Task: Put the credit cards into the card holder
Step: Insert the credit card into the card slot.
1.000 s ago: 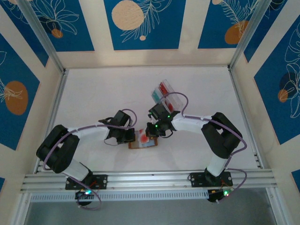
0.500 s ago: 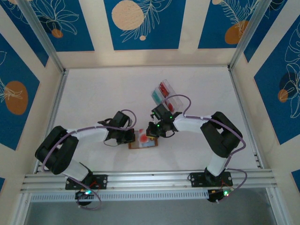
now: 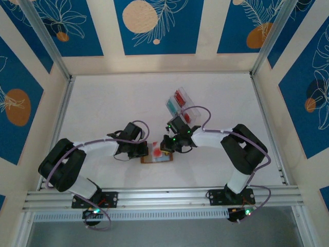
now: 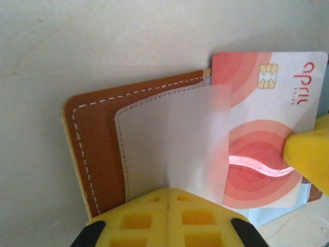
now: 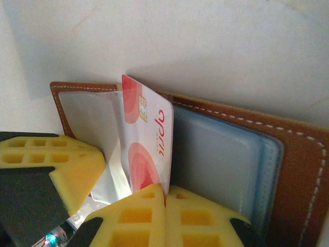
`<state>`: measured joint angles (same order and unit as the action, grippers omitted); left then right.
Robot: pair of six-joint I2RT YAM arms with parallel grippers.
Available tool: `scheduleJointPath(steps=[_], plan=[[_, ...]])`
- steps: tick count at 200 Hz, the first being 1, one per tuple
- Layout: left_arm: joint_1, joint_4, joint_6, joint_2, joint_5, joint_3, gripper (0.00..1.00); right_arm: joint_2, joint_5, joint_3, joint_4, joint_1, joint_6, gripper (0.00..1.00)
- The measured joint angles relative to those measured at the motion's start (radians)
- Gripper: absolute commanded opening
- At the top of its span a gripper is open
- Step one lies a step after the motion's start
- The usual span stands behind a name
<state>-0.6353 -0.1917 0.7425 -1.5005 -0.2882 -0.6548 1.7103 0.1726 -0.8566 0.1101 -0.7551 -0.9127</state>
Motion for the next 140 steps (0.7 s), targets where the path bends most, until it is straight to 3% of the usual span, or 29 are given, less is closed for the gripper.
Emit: scheduleJointPath(steps=[140], plan=[[0.0,0.008,0.0,0.008,0.001,0.009,0.0,-0.063,-0.002,0.077,-0.049,-0.031,0.02,0.0]])
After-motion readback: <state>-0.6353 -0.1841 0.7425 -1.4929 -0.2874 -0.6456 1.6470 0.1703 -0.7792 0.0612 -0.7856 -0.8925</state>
